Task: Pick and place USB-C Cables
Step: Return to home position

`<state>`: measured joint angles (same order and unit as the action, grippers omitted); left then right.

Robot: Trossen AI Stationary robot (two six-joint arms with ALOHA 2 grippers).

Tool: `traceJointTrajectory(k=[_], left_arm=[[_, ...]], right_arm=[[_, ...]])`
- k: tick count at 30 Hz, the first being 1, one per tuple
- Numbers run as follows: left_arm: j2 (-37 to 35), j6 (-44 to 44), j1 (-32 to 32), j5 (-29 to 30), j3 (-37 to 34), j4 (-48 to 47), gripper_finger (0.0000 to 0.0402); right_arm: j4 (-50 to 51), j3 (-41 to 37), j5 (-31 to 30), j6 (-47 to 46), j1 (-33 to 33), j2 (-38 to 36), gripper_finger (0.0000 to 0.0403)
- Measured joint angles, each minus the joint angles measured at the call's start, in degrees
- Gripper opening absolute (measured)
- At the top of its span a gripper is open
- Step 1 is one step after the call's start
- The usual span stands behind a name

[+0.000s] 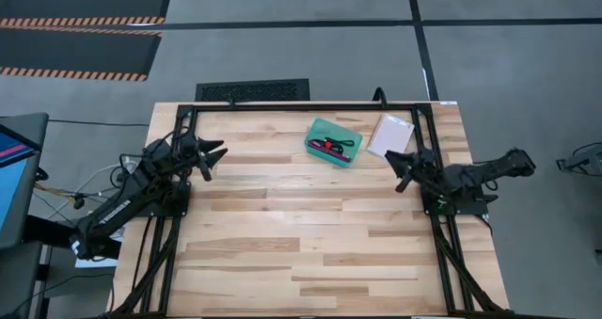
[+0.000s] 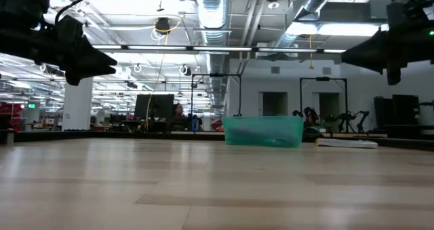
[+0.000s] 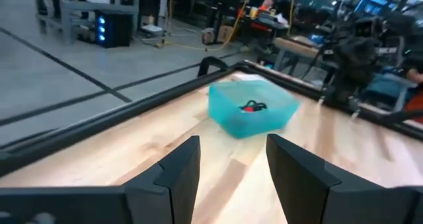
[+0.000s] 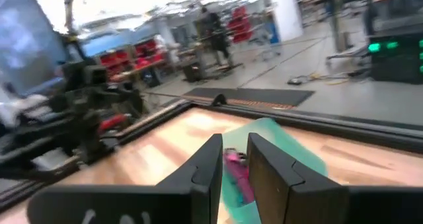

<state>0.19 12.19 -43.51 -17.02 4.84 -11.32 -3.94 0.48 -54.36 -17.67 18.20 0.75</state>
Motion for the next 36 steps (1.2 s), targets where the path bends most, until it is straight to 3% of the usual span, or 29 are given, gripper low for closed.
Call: traceJointTrajectory(k=[4,9,14,22,29,36], left_arm=[[0.13,-1.17,0.0,5.31,0.09,-0.68,0.0162],[0.15,3.55,0.0,10.16,0.13,-1.16,0.0162],[0.15,7.86,0.0,10.32,0.13,-1.19,0.0162],[0.22,7.57,0.01,10.35,0.11,-1.18,0.0162],[6.2,7.62,7.65,14.11,0.04,-1.19,0.0162],[8.49,7.55,9.46,13.75,0.04,-1.19,0.0162]], right_arm=[[0.3,-0.01,-1.43,-0.26,-2.05,0.13,0.0094],[0.39,-0.03,-1.35,-0.28,-2.63,0.14,0.0094],[0.41,-0.05,-1.28,-0.28,-2.61,0.14,0.0094],[0.46,-0.1,-1.17,-0.31,-2.6,0.14,0.0095],[0.5,-0.14,-1.12,-0.31,-2.6,0.14,0.0095],[0.5,-0.17,-1.12,-0.31,-2.6,0.14,0.0095]])
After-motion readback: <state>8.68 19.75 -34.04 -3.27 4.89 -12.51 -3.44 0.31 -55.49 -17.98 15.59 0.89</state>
